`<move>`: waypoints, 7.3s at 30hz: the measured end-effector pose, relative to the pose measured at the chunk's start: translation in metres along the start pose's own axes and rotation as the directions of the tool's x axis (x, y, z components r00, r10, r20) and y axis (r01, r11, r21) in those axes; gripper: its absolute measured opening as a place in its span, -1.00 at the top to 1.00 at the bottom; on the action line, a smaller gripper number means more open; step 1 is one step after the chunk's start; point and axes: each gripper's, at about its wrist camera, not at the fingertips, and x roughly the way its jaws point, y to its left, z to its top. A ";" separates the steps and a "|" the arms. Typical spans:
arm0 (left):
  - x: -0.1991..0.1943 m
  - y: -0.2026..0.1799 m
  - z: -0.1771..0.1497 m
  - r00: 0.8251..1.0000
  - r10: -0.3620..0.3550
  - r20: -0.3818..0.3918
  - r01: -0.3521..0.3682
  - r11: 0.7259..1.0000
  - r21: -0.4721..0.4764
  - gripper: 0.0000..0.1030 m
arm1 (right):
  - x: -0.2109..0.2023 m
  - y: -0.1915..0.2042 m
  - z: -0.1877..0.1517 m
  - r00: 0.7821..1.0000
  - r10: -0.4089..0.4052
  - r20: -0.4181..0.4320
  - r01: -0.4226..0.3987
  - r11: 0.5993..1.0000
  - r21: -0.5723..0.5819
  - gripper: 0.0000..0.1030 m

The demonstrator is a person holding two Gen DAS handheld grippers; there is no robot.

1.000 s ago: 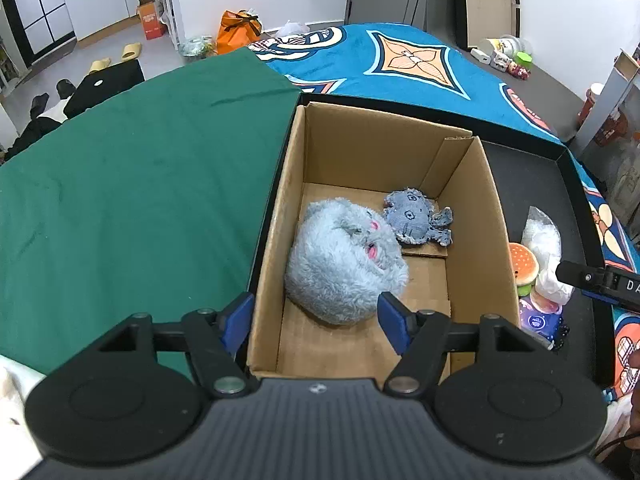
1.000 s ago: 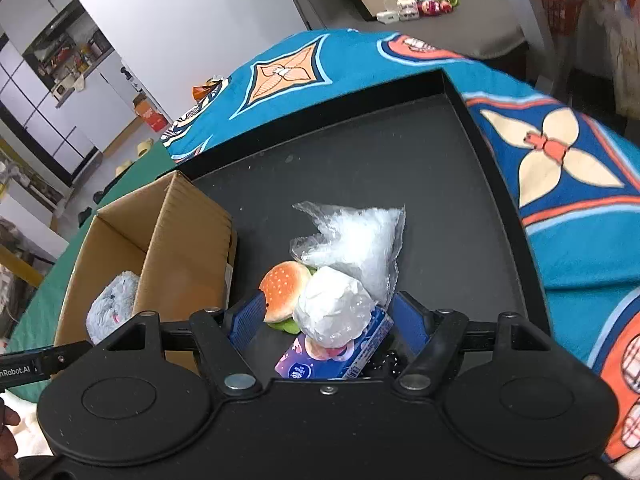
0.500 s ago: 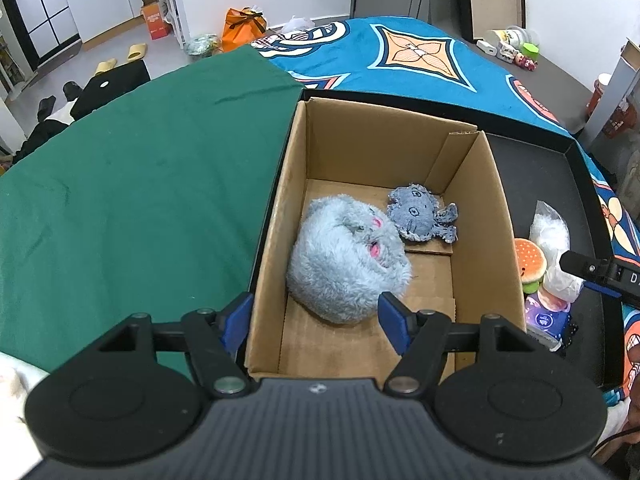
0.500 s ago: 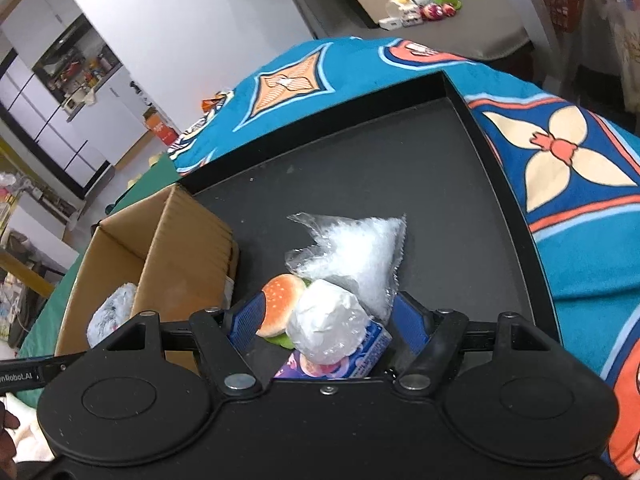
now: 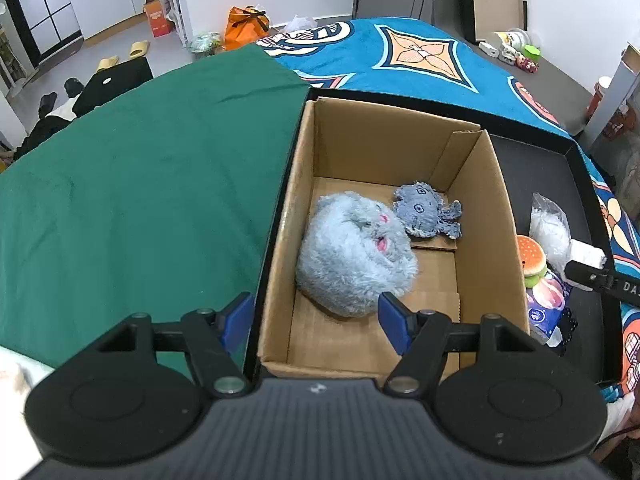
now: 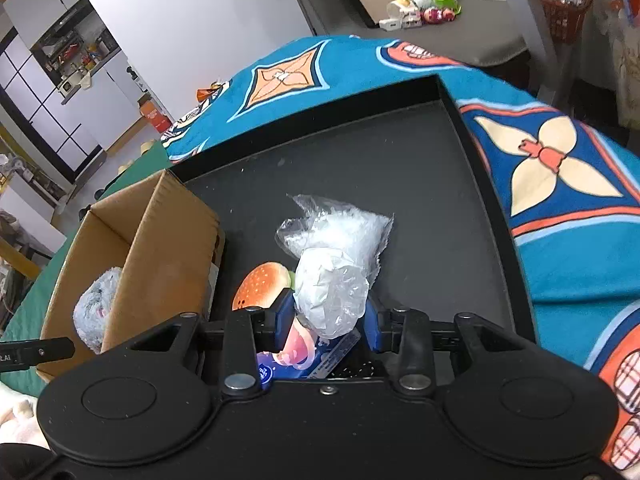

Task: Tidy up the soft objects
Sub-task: 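Grasp the white cloth item beside the burger toy with the right gripper, then carry the white cloth item with the right gripper and drop it into the box, then lower the right gripper and grasp the blue-and-pink tissue package, then carry the tissue package with the right gripper and release it into the box, then grasp the black-and-white glove-like item on the tray with the right gripper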

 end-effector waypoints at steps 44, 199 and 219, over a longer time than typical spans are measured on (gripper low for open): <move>-0.007 0.034 -0.009 0.989 -0.123 0.079 0.128 0.989 -0.068 -0.23 | -0.043 0.120 0.031 0.989 0.103 0.102 -0.082 0.979 -0.186 0.29; 0.003 0.058 -0.026 0.984 -0.148 0.103 0.161 0.977 -0.141 0.76 | -0.019 0.137 0.027 0.989 0.137 0.053 -0.133 0.989 -0.072 0.41; -0.002 0.053 -0.024 0.987 -0.127 0.102 0.138 0.983 -0.119 0.74 | -0.028 0.058 -0.007 0.999 -0.035 0.012 0.035 0.999 0.029 0.18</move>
